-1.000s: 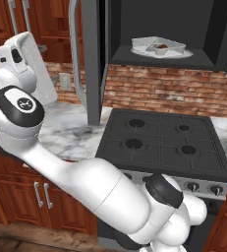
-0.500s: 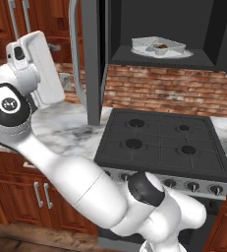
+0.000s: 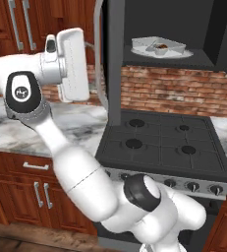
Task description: Place the tupperware containing the fish and mushroom meal in the microwave. Close the microwave door and press the start button to reheat the meal.
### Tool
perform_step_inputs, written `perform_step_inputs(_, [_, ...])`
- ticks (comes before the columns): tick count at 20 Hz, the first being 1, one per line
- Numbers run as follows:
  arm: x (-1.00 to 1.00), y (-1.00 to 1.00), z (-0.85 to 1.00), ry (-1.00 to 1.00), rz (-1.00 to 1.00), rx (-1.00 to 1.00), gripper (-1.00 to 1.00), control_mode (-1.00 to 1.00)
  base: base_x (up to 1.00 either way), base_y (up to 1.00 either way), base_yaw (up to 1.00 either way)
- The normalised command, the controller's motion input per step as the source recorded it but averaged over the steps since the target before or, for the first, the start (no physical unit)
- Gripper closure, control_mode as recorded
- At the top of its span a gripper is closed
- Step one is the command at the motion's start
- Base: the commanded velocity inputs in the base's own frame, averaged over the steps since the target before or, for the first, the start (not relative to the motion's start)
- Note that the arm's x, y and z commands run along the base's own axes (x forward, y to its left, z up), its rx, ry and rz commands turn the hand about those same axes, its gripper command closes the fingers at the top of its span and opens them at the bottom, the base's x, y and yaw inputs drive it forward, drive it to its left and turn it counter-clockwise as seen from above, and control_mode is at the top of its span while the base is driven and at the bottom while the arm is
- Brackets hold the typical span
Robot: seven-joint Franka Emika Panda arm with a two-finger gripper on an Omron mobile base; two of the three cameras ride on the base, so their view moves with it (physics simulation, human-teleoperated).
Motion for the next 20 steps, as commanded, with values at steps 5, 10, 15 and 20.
perform_step_inputs(5, [-0.47,-1.00,-0.11,-0.10,-0.36,0.01,-1.00,-1.00,0.00,0.00,0.00])
perform_step_inputs(10, [-0.26,-1.00,-0.10,-0.04,-0.33,0.01,-1.00,-1.00,0.00,0.00,0.00])
perform_step_inputs(15, [-0.14,-1.00,-0.05,-0.05,-0.21,0.03,-1.00,-1.00,0.00,0.00,0.00])
perform_step_inputs(20, [0.01,-0.97,-0.01,-0.02,-0.06,0.07,-1.00,-1.00,0.00,0.00,0.00])
